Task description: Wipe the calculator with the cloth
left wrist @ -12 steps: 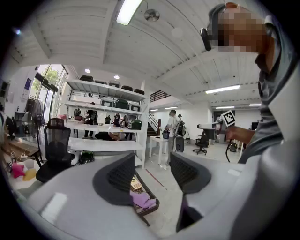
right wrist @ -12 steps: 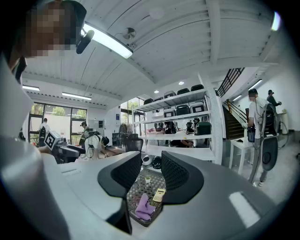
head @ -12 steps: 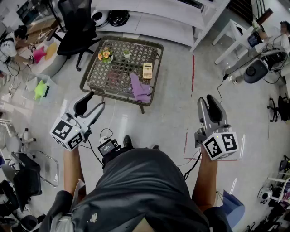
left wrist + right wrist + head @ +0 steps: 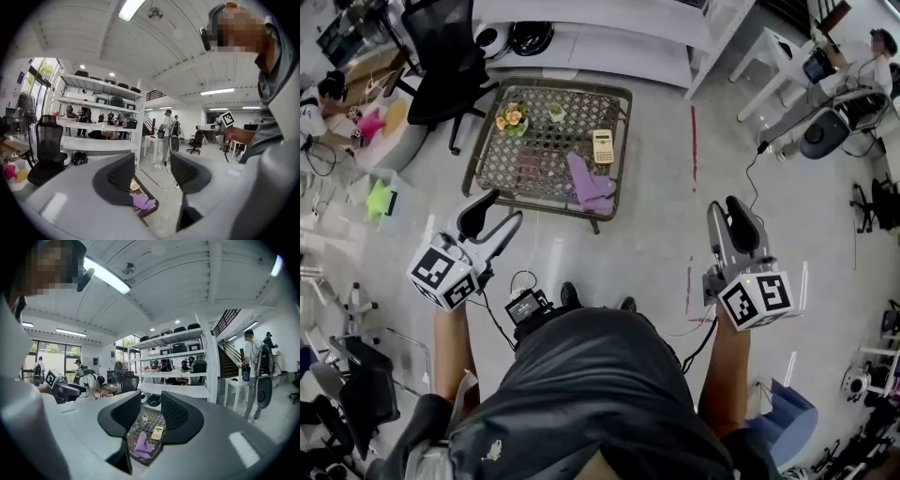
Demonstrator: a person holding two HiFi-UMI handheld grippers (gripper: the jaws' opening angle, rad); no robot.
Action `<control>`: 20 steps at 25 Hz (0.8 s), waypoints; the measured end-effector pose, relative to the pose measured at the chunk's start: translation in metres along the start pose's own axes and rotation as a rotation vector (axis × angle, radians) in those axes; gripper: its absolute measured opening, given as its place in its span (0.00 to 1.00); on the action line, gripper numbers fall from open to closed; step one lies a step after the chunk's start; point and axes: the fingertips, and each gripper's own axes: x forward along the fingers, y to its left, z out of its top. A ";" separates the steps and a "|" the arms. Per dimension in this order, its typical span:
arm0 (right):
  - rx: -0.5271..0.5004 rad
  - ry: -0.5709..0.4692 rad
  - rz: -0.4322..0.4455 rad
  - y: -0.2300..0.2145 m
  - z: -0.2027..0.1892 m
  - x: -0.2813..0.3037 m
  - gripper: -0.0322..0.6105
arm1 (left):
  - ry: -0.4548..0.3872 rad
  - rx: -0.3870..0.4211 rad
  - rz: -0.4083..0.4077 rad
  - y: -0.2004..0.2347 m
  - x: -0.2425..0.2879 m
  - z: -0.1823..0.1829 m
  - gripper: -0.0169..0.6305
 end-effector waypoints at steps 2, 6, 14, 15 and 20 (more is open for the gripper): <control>-0.002 0.007 -0.008 0.004 -0.002 0.001 0.23 | -0.005 -0.003 -0.014 0.005 -0.001 -0.005 0.46; 0.020 -0.004 -0.028 0.009 0.000 0.005 0.23 | -0.004 -0.015 -0.034 0.014 0.000 -0.012 0.46; -0.004 0.046 -0.025 0.017 0.000 0.008 0.23 | -0.003 -0.056 -0.077 0.018 0.017 -0.027 0.46; -0.002 0.048 -0.022 0.013 -0.002 0.010 0.23 | -0.003 -0.063 -0.078 0.017 0.021 -0.027 0.47; 0.029 0.066 0.014 -0.006 -0.018 0.030 0.23 | 0.017 -0.067 -0.064 0.010 0.041 -0.031 0.46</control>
